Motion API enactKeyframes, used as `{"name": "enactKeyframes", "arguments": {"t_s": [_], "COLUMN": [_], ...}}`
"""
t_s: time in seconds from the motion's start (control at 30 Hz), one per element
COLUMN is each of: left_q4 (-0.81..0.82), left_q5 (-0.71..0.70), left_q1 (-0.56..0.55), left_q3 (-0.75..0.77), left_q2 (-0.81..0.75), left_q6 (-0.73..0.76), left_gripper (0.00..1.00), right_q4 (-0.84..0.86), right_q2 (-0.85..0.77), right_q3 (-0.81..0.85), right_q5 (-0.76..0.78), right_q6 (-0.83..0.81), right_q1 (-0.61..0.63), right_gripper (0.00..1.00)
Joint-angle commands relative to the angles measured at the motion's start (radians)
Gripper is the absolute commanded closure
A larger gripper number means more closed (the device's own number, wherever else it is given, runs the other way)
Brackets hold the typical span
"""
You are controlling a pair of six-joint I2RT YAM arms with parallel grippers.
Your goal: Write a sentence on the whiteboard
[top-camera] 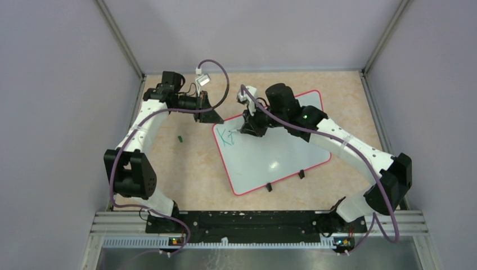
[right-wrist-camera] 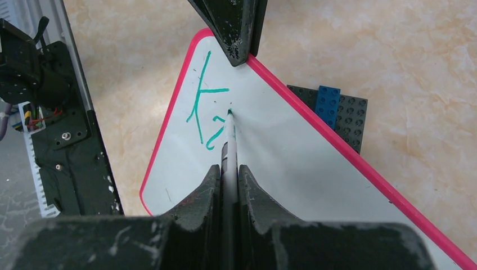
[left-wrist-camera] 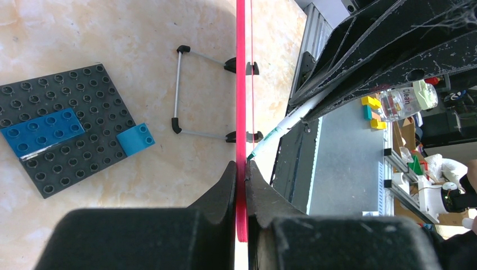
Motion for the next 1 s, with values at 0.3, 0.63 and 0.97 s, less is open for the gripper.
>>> {"name": "enactKeyframes", "arguments": {"t_s": [0.3,0.63,0.97], "left_q4": [-0.009,-0.008,-0.008], "left_q5": [0.019,0.016,0.016], "left_q1": [-0.026,-0.028,-0.029], "left_q3": [0.000,-0.002,0.001], "left_q2": [-0.009,-0.016,-0.009], "left_q6": [-0.005,-0.006,-0.007], "left_gripper": [1.00,1.00,1.00], "right_q4": [-0.017,-0.015,-0.015], "right_q2": [-0.039,-0.084,-0.066], "right_q3": [0.026,0.022,-0.006], "right_q5": [-0.014,-0.031,-0.015], "right_q6": [-0.004,0.013,-0.006], "right_q1": [0.002,-0.038,-0.040], "right_gripper": [1.00,1.00,1.00]}}
